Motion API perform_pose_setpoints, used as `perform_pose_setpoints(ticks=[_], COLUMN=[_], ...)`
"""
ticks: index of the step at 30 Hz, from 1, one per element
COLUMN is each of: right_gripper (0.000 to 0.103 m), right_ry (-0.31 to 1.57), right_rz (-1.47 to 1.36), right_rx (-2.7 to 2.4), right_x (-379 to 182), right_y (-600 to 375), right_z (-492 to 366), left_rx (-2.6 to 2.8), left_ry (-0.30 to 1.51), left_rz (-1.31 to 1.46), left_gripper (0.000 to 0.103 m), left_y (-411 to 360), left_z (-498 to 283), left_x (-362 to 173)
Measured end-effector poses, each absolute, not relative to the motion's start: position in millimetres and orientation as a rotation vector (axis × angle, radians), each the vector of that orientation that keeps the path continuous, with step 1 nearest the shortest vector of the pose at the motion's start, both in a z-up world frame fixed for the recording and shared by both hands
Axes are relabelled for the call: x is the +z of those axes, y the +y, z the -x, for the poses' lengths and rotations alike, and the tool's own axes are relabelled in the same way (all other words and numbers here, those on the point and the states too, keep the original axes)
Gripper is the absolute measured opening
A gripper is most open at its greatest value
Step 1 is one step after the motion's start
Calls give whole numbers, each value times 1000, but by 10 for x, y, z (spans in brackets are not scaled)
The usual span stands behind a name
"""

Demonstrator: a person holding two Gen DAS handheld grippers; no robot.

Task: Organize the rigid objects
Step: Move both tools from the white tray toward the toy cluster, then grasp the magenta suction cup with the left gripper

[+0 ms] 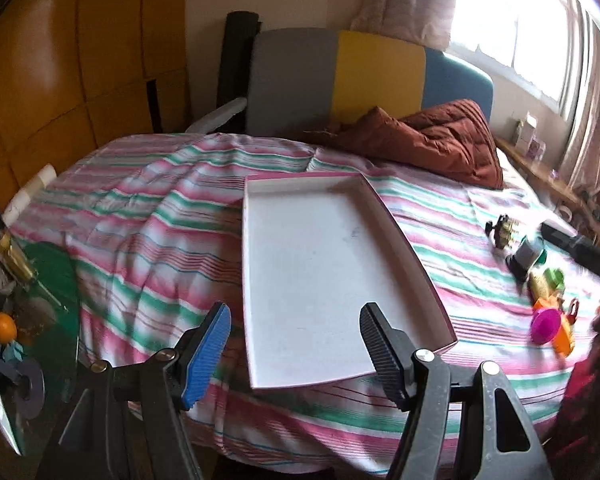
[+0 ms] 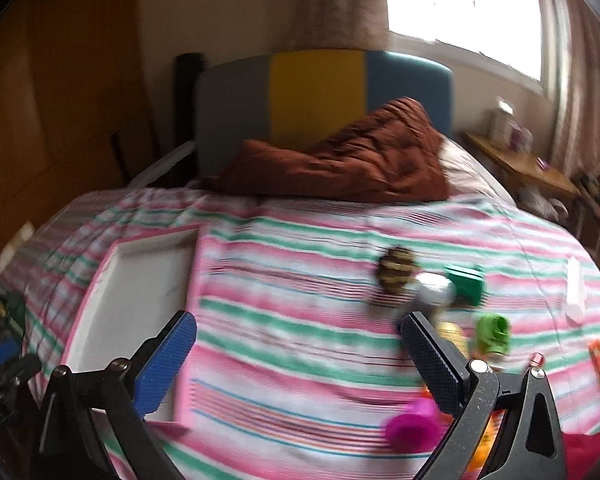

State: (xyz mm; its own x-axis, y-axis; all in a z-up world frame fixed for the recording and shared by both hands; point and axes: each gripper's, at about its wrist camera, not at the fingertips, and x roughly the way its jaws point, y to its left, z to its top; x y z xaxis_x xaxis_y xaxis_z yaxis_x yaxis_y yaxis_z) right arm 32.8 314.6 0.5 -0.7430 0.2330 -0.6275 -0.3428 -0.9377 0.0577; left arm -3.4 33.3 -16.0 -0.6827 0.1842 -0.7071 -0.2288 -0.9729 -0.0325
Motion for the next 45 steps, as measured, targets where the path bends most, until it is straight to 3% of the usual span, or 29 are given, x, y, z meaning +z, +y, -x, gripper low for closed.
perform_pose_setpoints(ticks=[8,16,25,32,34,35,45], right_gripper=[103,103,103,103,103,103,103], right_ry=[561,849,913,927,933,941,925], right_rz=[873,820,840,845,865,874,910], right_rx=[2381,2286,2298,2319,2321,2322,2342], right_x=[-99,-376,-417,-426,-448,-461,-484], right_y=[4575,5152,5204,5215,5219,5220,5184], right_z=[-965,-1355,-1320,-1321,-1307,-1298,-1222], left_rx=[2424,2051,1786,1737,1731,1735,1808], left_ry=[102,197,430,493,497,495,482], left_rz=[1112,1171,1104,1145,1171,1176,1133], left_gripper=[68,68,72,73,71,54,53], left_y=[995,2207,3427,3834,3894,3906,3666], left_z=[115,110,-237,-209,-173,-165,-114], left_x=[-170,-317,-605,-892,-989,-1023,-1000])
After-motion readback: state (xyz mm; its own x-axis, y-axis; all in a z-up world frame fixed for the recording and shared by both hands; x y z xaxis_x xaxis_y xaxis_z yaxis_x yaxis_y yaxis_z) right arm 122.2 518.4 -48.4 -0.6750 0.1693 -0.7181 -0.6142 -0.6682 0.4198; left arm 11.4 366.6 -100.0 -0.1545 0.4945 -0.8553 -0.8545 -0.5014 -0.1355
